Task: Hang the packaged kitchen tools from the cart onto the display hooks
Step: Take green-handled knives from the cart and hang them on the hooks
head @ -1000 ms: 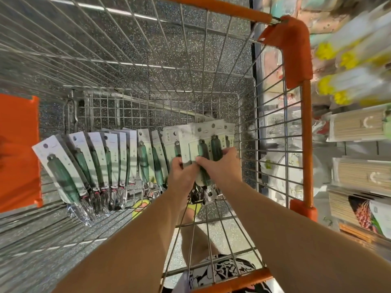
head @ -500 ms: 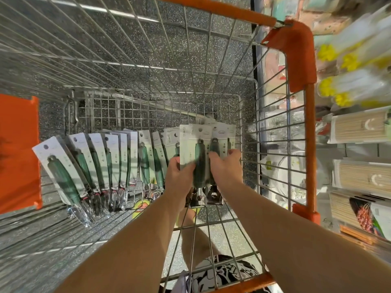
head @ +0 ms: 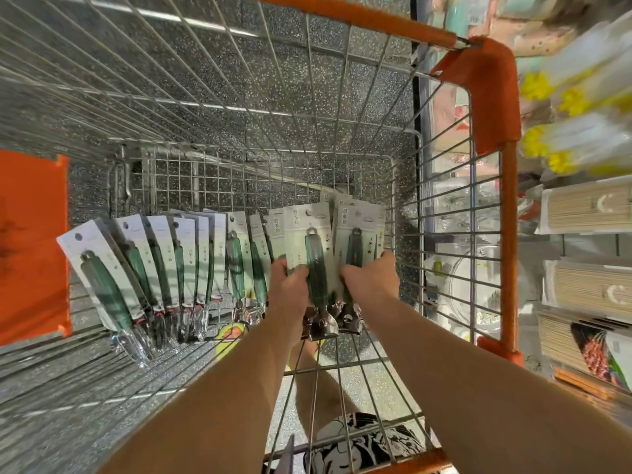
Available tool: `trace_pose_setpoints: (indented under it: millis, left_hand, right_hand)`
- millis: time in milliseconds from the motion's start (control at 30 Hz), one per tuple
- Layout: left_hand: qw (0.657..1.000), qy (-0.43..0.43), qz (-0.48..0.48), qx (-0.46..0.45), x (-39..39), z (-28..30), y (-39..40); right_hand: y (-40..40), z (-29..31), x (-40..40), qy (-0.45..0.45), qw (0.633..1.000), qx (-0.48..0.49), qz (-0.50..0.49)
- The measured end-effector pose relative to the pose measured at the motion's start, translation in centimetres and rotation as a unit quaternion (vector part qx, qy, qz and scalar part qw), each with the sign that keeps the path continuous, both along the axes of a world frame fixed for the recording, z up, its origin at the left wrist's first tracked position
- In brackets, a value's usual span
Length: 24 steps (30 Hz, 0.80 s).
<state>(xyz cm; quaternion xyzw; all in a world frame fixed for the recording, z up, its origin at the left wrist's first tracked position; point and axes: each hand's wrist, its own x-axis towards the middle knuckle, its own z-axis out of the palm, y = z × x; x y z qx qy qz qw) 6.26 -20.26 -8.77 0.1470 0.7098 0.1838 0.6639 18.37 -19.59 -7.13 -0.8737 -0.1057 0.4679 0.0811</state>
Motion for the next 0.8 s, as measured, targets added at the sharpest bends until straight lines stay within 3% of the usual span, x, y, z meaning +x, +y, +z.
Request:
trace_pose_setpoints:
  millis: [467,633,800]
  left_hand:
    - [0.999,0.016,0.039,-0.016,-1.0,-0.7,0.6]
    - [0.998,0.001,0.058,-0.038,-0.9,-0.3,0.6]
    - [0.998,-0.009,0.042,-0.038,-0.9,0.0,0.7]
  right_hand:
    - [0.1,-0.6,0.0,-0.033,0.999,-0.028,0.016]
    - [0.3,0.3,0.3,-0.022,0.999,-0.009,-0.042]
    - [0.2,0.2,0.6,-0.014,0.999,0.009,-0.028]
